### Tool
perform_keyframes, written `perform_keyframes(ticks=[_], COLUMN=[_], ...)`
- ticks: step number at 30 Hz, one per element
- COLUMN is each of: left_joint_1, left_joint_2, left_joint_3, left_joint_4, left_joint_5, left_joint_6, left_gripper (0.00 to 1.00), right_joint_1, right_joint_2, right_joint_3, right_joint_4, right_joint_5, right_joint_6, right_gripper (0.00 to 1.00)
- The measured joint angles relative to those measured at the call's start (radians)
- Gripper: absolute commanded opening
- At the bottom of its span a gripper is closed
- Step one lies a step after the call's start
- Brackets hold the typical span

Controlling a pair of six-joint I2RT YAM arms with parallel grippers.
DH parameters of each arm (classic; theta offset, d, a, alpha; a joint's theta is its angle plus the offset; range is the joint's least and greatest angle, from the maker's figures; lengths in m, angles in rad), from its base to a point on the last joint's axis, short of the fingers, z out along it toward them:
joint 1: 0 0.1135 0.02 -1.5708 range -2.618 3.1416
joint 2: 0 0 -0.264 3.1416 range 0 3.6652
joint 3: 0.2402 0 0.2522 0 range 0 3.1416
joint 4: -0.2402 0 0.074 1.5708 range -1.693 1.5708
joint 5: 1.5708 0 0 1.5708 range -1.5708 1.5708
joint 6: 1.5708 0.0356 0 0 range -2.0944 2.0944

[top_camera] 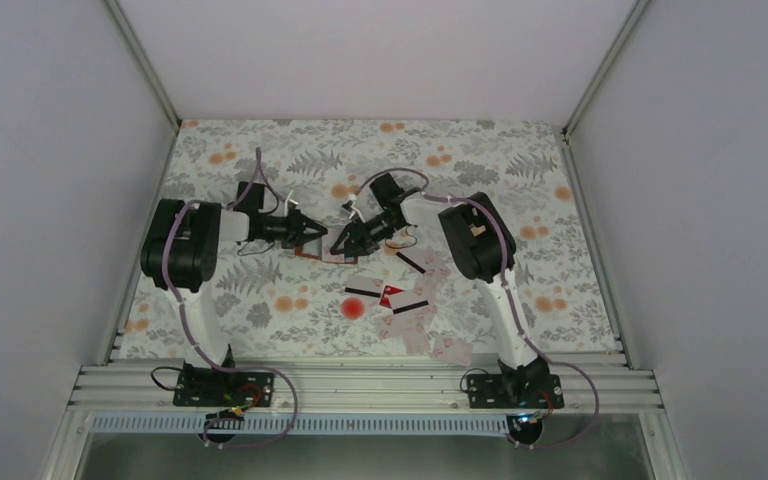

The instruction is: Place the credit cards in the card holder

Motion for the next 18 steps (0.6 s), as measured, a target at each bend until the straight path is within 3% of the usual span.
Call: perform_keyframes(ticks=[18], left_joint_1=[0.053], left_joint_2=[-0.013], left_joint_3=[0.074], left_joint_4=[-0.151], left_joint_5=[-0.136], left_joint_6=[0.098], left_gripper=[0.02], right_joint_1=[-0.024], right_joint_2=[-0.067], right_joint_3=[-0.112], right_joint_4=[0.026], right_joint_5=[0.058], right_joint_6=[0.004], right_gripper=[0.44])
